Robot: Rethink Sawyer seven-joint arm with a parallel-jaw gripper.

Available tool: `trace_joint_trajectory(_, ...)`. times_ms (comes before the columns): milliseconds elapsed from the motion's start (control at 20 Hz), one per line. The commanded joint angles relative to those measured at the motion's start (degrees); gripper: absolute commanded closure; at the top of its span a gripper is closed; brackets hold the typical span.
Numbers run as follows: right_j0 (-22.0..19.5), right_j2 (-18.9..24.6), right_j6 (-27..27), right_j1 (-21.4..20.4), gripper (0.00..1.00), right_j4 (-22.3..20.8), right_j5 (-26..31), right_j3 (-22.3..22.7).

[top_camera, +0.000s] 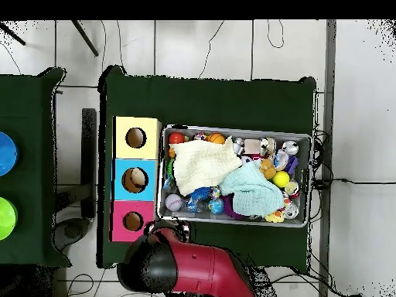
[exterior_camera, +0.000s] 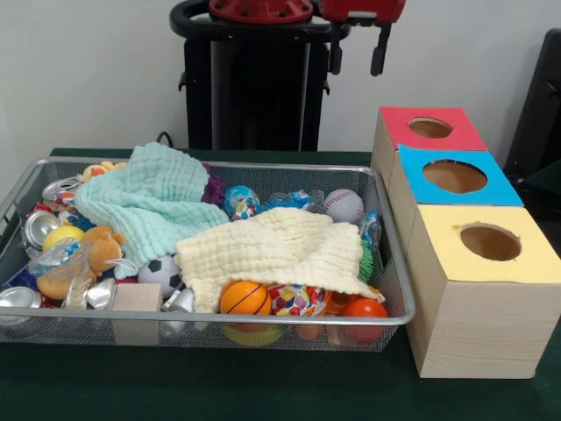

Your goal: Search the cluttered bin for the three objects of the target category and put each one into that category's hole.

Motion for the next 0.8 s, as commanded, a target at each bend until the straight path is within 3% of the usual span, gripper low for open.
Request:
trace_joint_trajectory(50,-1.7,3.2,4.7,3.5,0.00,-2.9,-2.8,-1.0)
trace_joint_trajectory(800,-1.7,3.1,5.0,4.5,0.00,-3.2,-3.7,-1.6)
